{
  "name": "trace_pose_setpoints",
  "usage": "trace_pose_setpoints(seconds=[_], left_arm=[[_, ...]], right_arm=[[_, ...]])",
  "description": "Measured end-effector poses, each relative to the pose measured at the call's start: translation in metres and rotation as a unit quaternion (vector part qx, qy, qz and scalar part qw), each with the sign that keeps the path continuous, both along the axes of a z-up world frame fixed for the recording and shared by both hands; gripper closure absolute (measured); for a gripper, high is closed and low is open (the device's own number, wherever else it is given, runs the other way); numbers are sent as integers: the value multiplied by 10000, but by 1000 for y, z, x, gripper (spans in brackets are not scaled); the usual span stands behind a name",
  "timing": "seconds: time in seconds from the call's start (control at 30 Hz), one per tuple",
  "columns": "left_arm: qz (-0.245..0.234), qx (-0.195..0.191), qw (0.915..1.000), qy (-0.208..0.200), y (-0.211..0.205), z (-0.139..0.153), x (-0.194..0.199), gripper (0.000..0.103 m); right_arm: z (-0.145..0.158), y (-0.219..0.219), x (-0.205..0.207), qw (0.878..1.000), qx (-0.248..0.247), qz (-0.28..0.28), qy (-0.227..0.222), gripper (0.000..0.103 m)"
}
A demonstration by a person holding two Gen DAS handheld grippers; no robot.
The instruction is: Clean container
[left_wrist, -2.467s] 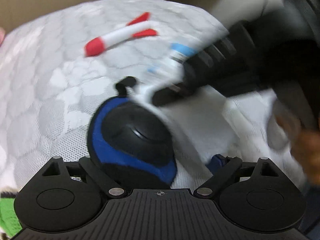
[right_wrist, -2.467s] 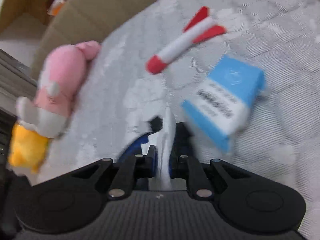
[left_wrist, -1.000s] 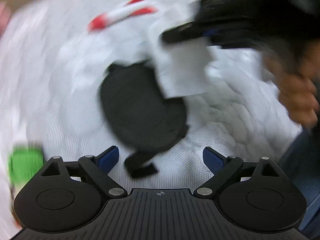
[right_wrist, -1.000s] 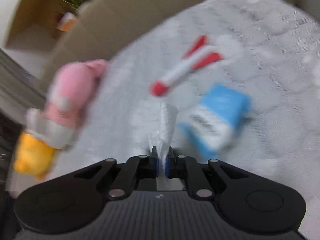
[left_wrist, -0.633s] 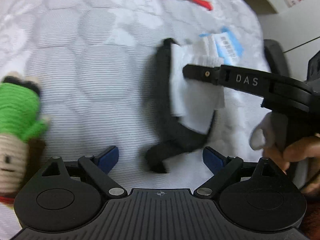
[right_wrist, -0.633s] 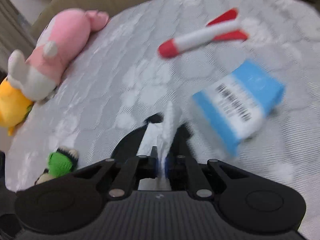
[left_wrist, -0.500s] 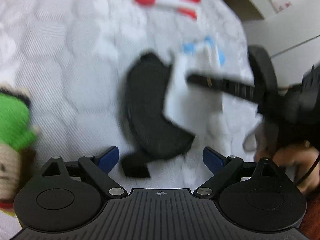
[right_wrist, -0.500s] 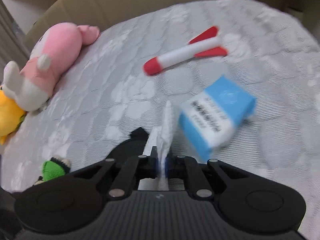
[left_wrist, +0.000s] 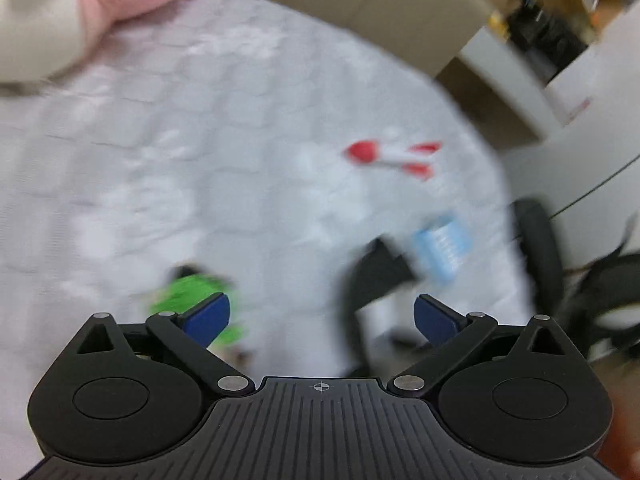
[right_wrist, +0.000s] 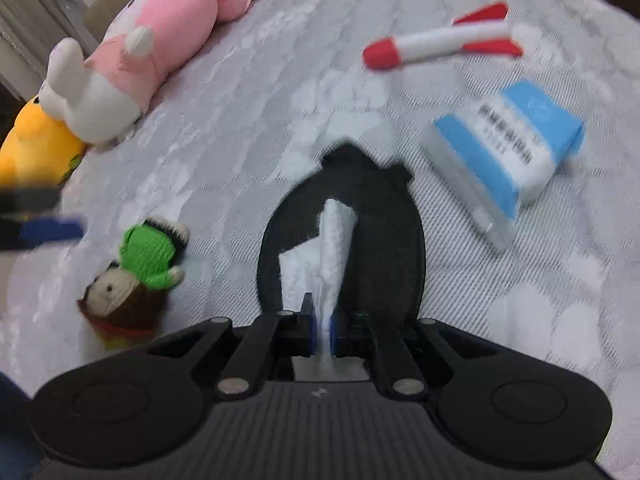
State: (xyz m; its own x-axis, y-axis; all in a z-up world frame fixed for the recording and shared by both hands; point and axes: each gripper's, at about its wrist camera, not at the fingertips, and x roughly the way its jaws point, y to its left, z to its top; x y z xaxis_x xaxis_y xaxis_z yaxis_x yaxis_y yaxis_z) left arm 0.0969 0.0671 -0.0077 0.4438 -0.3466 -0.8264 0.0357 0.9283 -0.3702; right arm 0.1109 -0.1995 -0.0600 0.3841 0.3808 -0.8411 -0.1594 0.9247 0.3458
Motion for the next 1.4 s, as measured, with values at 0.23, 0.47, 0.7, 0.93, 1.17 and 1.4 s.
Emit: trace_pose_setpoints(seconds=[0.23,0.47,0.7,0.93,1.17,1.4], left_arm=[[-430,1334,9863,872,-15,-31,11,2],[-387,1957,9688,1471,-19,-71,35,2],[-1032,2410,9606,918,-47,-74,35,31],[-1619,2006,9658,299,-81,-68,41,33],[-2205,1132,9682,-356,-93,-59,39,30],[-616,590,9964,-3,-32,-19,18,5]], right_arm=[[13,-21,0,9974,235,-538,-417,95],[-5,23,8,9856,1624,296,370,95],[-12,53,11,9942,-187,1047,-166,96],[-2,-2,42,9937,-951,220,-543,96],[-8,-39,55,9979,-183,-584,-208,95],[6,-36,51,9919,1060,-633,-305,95]])
